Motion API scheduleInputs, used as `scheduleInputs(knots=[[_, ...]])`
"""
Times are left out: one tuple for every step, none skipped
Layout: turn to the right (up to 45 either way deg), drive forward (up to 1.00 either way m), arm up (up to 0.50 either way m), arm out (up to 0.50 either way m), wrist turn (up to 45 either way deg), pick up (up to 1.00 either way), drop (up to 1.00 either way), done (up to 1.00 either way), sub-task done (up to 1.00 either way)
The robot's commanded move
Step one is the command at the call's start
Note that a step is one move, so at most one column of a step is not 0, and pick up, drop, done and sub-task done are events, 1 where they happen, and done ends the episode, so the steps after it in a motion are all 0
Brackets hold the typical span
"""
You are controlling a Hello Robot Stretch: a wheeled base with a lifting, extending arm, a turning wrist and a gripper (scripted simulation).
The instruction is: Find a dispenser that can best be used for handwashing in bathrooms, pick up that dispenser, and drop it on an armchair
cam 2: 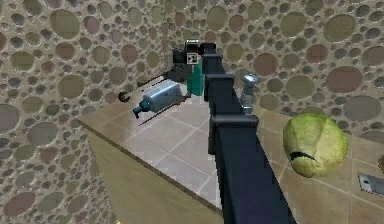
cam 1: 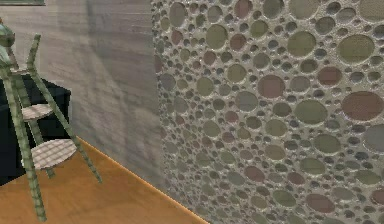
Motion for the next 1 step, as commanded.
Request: scheduleInputs(knots=[[0.0, 0.0, -0.1, 0.0, 0.0, 0.0, 0.0, 0.0, 0.0]])
